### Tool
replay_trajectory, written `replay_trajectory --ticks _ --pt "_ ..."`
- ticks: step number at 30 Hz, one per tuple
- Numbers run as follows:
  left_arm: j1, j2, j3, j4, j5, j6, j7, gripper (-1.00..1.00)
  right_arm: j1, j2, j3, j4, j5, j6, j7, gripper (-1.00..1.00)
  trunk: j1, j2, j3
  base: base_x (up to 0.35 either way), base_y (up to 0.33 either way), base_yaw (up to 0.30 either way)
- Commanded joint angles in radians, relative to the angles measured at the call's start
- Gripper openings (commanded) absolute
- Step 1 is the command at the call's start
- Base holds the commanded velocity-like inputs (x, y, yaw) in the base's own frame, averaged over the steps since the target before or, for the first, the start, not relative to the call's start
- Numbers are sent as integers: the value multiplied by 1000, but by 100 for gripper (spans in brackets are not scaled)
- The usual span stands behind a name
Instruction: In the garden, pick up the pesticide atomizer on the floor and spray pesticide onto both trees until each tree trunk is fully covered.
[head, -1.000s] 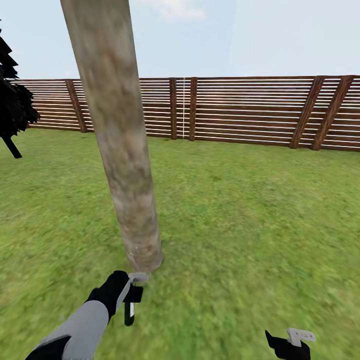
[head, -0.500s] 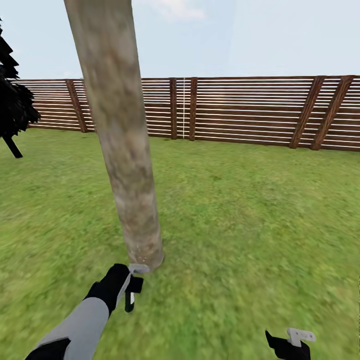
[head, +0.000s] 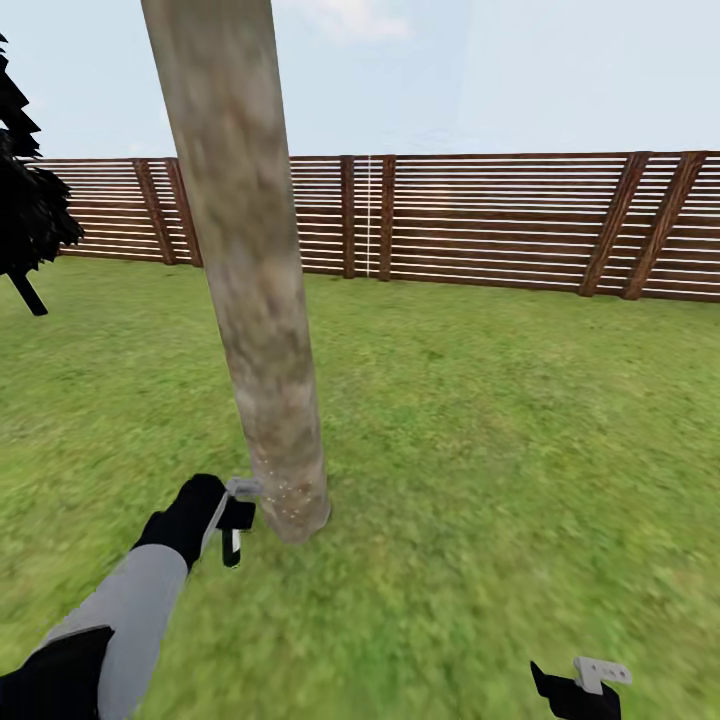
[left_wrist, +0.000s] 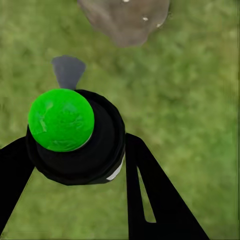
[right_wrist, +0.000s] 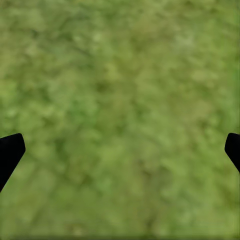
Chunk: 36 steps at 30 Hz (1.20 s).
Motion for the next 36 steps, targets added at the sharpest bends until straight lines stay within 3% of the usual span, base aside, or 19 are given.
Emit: replay_trajectory --ticks 1,4,6,9,12,13,16,19,22,27,31,33,36 --pt "-9 7 0 0 2 14 -4 -100 0 0 0 0 0 0 0 100 0 0 0 0 0 0" --pt "-33 32 -4 -1 2 51 -9 -100 0 0 0 0 0 0 0 100 0 0 0 0 0 0" --pt "-47 40 -32 -2 2 54 -24 -100 0 0 0 0 0 0 0 100 0 0 0 0 0 0" --pt "-80 64 -155 -1 -9 55 -156 -100 0 0 0 0 0 0 1 100 0 0 0 0 0 0" --pt "-85 105 -225 -1 -29 56 -249 -100 0 0 0 0 0 0 1 100 0 0 0 0 0 0" --pt "-79 110 -232 0 -30 52 -259 -100 0 0 1 0 0 0 1 100 0 0 0 0 0 0" --pt "-66 113 -238 7 -31 43 -266 -100 0 0 1 0 0 0 1 100 0 0 0 0 0 0" --pt "-4 110 -240 6 -30 39 -268 -100 0 1 1 0 0 0 1 100 0 0 0 0 0 0" --pt "10 113 -243 2 -30 38 -269 -100 0 1 1 0 0 0 1 100 0 0 0 46 26 0" --pt "9 144 -235 -7 -29 42 -286 -100 0 1 1 0 0 0 1 100 0 0 0 199 170 0" --pt "12 171 -238 -131 -33 52 -347 -100 0 1 1 0 1 0 1 100 0 0 0 20 23 0" --pt "8 190 -239 -232 -34 100 -377 -100 0 1 1 0 1 0 1 100 0 0 0 1 1 0" --pt "0 203 -240 -300 -29 161 -386 -100 0 1 1 1 2 0 1 100 0 0 0 0 0 0"
